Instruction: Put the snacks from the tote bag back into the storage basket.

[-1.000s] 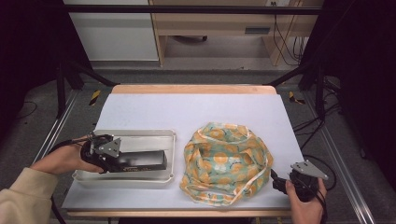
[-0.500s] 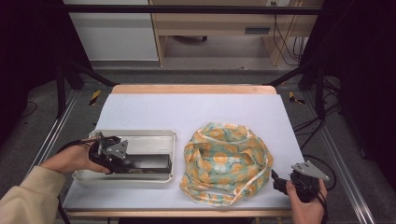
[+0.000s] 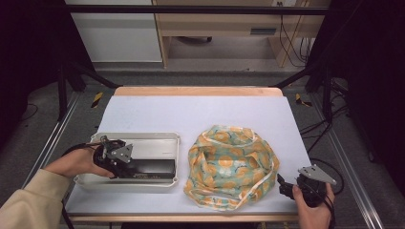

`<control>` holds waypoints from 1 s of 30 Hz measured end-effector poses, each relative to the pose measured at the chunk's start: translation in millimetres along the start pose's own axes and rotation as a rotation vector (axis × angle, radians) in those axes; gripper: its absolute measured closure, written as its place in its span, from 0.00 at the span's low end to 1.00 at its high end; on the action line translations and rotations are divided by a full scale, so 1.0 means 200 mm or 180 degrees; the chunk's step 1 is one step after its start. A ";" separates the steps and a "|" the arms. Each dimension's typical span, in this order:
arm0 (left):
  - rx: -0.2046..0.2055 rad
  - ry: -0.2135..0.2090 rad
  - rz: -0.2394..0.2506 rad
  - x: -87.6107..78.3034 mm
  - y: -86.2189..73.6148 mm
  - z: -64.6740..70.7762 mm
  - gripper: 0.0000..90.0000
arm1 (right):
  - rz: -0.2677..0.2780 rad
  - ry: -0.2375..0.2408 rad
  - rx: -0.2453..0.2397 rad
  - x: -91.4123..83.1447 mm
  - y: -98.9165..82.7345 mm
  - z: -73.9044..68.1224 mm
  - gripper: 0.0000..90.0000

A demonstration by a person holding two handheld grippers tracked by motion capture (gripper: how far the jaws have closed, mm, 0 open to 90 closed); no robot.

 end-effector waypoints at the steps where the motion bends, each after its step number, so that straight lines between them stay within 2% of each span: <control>1: -0.0001 -0.0002 -0.0006 0.00 0.00 0.00 0.48 | -0.0002 0.0003 0.0002 0.00 0.00 0.00 0.10; 14: -0.0035 -0.0043 0.0033 0.01 -0.01 -0.01 0.48 | -0.0015 0.0038 -0.0005 0.00 0.00 -0.01 0.10; 20: -0.0066 -0.0020 0.0071 0.01 -0.02 -0.01 0.45 | -0.0019 0.0051 -0.0001 0.00 0.00 -0.02 0.10; 25: -0.0176 0.0005 0.0143 -0.01 -0.01 0.00 0.29 | -0.0019 0.0062 -0.0010 0.00 0.00 -0.02 0.10; 30: -0.0334 0.0152 0.0219 -0.07 0.01 -0.02 0.21 | -0.0014 0.0059 -0.0009 0.00 0.00 -0.02 0.09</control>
Point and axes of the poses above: each handheld gripper's, and its own axes: x roughly forward along the jaws, y roughly out of its top, z roughly to its right, the point moved 7 cm from there along x, roughly forward along the jaws, and after that the axes turned 7 degrees about x, right-handed, at the moved point
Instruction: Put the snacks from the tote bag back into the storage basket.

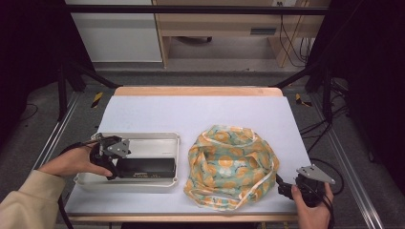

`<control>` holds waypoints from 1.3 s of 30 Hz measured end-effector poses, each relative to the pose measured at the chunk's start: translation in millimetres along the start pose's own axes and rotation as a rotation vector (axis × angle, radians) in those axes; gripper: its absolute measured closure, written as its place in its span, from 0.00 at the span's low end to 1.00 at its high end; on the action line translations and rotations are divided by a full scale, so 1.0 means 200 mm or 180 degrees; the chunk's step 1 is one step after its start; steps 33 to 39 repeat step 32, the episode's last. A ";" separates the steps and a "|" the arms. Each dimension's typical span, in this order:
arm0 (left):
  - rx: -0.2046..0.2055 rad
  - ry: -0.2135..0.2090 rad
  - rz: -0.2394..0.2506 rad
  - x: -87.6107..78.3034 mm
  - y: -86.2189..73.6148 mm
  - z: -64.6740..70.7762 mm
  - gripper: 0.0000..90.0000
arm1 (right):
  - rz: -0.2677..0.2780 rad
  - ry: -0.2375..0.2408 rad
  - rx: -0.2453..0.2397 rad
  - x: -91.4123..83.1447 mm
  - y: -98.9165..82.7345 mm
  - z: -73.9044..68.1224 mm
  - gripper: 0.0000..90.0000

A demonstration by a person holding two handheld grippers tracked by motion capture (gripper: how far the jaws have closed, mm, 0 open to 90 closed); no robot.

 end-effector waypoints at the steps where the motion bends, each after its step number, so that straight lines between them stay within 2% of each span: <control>1: -0.0028 0.0020 0.0022 -0.01 0.01 0.00 0.20 | 0.0001 -0.0001 0.0003 0.00 0.00 0.00 0.09; 3: -0.0101 0.0071 0.0072 -0.03 0.02 0.00 0.19 | -0.0001 -0.0002 0.0005 0.00 0.00 0.00 0.09; 5: -0.0116 0.0106 0.0091 -0.04 0.04 0.00 0.17 | -0.0005 -0.0005 0.0002 0.00 0.00 0.00 0.09; 13: -0.0321 0.0319 0.0373 -0.14 0.15 -0.01 0.11 | -0.0020 -0.0009 -0.0019 0.00 0.00 0.00 0.09; 15: -0.0521 0.0417 0.0535 -0.17 0.17 -0.02 0.11 | -0.0016 -0.0005 -0.0013 0.00 0.00 0.00 0.09; 18: -0.0953 0.0640 0.0699 -0.23 0.19 -0.08 0.11 | -0.0018 -0.0008 -0.0016 0.01 0.00 0.00 0.09; 19: -0.1113 0.0765 0.0724 -0.24 0.19 -0.10 0.11 | -0.0019 -0.0008 -0.0013 0.01 0.00 0.00 0.09; 22: -0.1398 0.0985 0.0847 -0.25 0.18 -0.13 0.11 | -0.0021 -0.0008 -0.0019 0.01 0.00 -0.01 0.09; 27: -0.1754 0.1202 0.1178 -0.26 0.14 -0.15 0.11 | -0.0015 -0.0014 -0.0015 0.01 0.00 0.00 0.09; 29: -0.1846 0.1277 0.1251 -0.26 0.12 -0.16 0.12 | -0.0018 -0.0022 -0.0013 0.01 0.00 0.00 0.09; 31: -0.1878 0.1328 0.1110 -0.25 0.08 -0.16 0.11 | -0.0026 -0.0026 -0.0019 0.02 0.00 0.00 0.09; 32: -0.1911 0.1402 0.1072 -0.26 0.05 -0.16 0.11 | -0.0031 -0.0026 -0.0021 0.02 0.00 0.00 0.09; 39: -0.1911 0.1402 0.1072 -0.26 0.05 -0.16 0.11 | -0.0031 -0.0026 -0.0021 0.02 0.00 0.00 0.09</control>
Point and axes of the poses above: each handheld gripper's, and its own axes: x roughly forward along the jaws, y roughly out of its top, z roughly to its right, the point moved 7 cm from there along x, roughly forward along the jaws, and after that the axes turned 7 degrees about x, right-handed, at the moved point
